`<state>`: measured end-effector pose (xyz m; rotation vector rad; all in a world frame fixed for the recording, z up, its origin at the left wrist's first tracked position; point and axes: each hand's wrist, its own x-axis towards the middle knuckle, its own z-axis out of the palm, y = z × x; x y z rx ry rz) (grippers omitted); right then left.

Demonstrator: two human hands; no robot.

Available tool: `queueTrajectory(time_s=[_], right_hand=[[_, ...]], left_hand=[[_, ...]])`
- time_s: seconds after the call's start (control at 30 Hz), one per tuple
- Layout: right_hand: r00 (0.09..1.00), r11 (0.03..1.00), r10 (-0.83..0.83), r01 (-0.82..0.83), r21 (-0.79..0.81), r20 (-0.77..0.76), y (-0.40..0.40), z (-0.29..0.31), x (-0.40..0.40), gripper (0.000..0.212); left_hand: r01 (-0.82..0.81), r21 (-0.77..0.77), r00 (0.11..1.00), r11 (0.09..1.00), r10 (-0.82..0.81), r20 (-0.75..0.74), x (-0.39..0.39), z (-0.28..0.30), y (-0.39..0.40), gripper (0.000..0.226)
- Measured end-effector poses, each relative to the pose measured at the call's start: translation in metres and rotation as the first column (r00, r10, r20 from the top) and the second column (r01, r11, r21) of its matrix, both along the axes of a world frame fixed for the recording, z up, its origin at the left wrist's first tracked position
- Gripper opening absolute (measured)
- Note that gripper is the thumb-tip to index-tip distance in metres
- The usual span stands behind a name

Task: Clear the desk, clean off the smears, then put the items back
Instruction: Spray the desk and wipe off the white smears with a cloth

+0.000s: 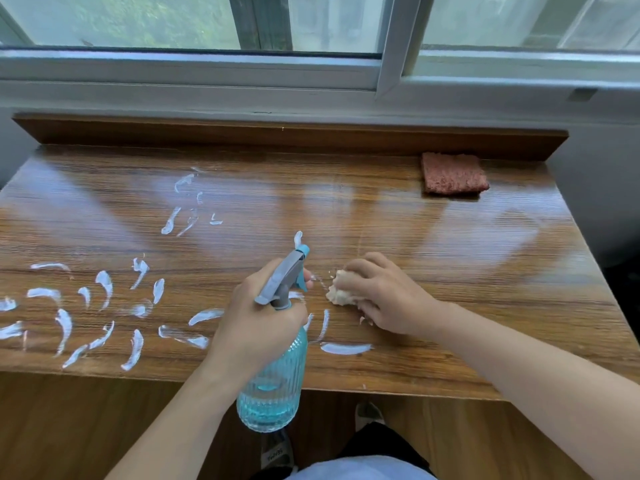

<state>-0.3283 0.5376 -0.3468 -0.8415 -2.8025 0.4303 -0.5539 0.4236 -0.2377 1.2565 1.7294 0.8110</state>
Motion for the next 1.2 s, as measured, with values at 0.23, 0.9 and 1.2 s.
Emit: queueTrajectory(time_s=[0.23, 0.9, 1.2], right_hand=[[0.814, 0.814, -0.581, 0.581, 0.027, 0.014, 0.057, 0.002, -0.015, 0.036], [0.859, 0.859, -0.512, 0.512, -0.006, 0.002, -0.022, 0.001, 0.02, 0.038], [0.928, 0.927, -0.373, 0.373, -0.033, -0.018, -0.032, 0.001, 0.026, 0.041]], left_hand=[[0.004, 0.018, 1.0, 1.0, -0.003, -0.028, -0.004, 0.004, -0.008, 0.039], [0.066, 0.029, 0.997, 0.997, -0.064, -0.053, -0.008, -0.01, -0.015, 0.035], [0.084, 0.014, 0.996, 0.996, -0.083, -0.044, -0.002, -0.007, -0.017, 0.034]])
